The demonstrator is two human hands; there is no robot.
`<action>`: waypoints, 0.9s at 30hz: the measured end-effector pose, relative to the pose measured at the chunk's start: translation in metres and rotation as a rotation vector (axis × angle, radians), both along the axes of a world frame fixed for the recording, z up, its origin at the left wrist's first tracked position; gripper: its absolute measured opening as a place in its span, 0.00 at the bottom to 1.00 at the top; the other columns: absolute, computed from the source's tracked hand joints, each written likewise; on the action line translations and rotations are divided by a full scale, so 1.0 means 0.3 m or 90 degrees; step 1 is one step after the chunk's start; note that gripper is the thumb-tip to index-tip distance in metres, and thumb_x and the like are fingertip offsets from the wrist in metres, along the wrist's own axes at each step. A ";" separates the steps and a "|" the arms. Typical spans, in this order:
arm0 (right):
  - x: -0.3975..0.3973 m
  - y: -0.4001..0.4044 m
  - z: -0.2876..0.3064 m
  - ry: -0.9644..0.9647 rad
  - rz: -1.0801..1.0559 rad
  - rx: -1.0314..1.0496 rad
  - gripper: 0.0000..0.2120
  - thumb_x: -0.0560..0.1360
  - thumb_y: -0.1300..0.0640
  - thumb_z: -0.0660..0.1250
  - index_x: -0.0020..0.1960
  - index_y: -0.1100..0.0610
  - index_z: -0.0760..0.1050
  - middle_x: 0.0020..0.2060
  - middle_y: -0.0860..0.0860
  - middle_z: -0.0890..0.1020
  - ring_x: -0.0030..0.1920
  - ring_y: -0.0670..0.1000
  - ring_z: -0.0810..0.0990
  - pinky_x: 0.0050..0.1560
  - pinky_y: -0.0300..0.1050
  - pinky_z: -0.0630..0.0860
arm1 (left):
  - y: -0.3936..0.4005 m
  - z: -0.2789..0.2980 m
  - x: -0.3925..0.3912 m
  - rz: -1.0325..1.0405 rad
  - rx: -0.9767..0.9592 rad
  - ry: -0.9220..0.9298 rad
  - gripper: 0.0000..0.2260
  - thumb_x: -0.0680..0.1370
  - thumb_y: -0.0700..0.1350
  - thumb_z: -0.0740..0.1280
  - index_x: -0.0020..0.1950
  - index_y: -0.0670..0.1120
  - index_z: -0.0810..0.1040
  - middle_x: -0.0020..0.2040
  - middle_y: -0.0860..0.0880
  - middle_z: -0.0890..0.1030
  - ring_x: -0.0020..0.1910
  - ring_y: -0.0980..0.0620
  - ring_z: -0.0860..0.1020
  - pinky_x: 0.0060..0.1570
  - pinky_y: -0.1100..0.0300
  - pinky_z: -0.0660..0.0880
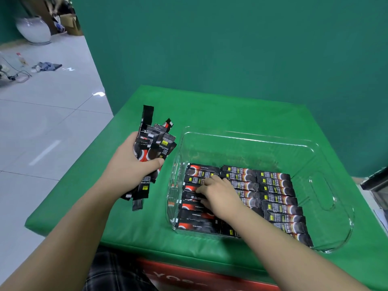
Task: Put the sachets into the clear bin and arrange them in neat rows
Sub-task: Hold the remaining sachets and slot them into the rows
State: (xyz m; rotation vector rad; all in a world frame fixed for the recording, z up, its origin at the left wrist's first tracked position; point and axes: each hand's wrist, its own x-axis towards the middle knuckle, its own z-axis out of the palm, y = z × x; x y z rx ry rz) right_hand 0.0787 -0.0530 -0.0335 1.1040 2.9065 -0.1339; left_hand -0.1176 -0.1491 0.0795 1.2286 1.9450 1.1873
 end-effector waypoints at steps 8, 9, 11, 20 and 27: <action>-0.026 -0.051 0.159 0.245 -0.063 -0.085 0.21 0.78 0.46 0.62 0.69 0.51 0.69 0.62 0.48 0.76 0.63 0.50 0.72 0.66 0.49 0.67 | 0.002 0.028 0.034 -0.068 -0.026 -0.022 0.17 0.70 0.41 0.75 0.51 0.56 0.74 0.40 0.55 0.83 0.38 0.59 0.80 0.41 0.63 0.72; -0.033 -0.064 0.205 0.329 -0.089 -0.129 0.22 0.78 0.46 0.61 0.70 0.51 0.67 0.63 0.46 0.75 0.63 0.47 0.71 0.67 0.47 0.67 | 0.004 0.025 0.035 -0.077 -0.031 -0.022 0.17 0.70 0.40 0.75 0.52 0.55 0.74 0.40 0.55 0.83 0.37 0.59 0.80 0.41 0.63 0.72; -0.051 -0.081 0.276 0.491 -0.127 -0.226 0.22 0.77 0.48 0.63 0.70 0.51 0.66 0.60 0.42 0.75 0.58 0.42 0.74 0.61 0.41 0.70 | 0.006 0.021 0.041 -0.097 -0.042 -0.015 0.17 0.70 0.40 0.75 0.52 0.55 0.74 0.39 0.56 0.83 0.36 0.58 0.81 0.42 0.60 0.75; -0.075 -0.056 0.316 0.591 -0.210 -0.373 0.07 0.74 0.57 0.70 0.41 0.50 0.72 0.38 0.52 0.79 0.38 0.48 0.75 0.44 0.48 0.76 | 0.009 0.003 0.039 -0.120 -0.057 0.055 0.21 0.69 0.42 0.76 0.53 0.60 0.71 0.42 0.58 0.82 0.39 0.61 0.80 0.45 0.59 0.75; 0.064 -0.015 0.275 0.658 -0.322 -0.383 0.05 0.75 0.60 0.68 0.43 0.54 0.72 0.40 0.52 0.81 0.39 0.48 0.79 0.42 0.43 0.77 | 0.013 0.001 0.028 -0.107 -0.059 0.088 0.22 0.71 0.44 0.75 0.57 0.59 0.68 0.47 0.60 0.80 0.44 0.58 0.79 0.42 0.67 0.69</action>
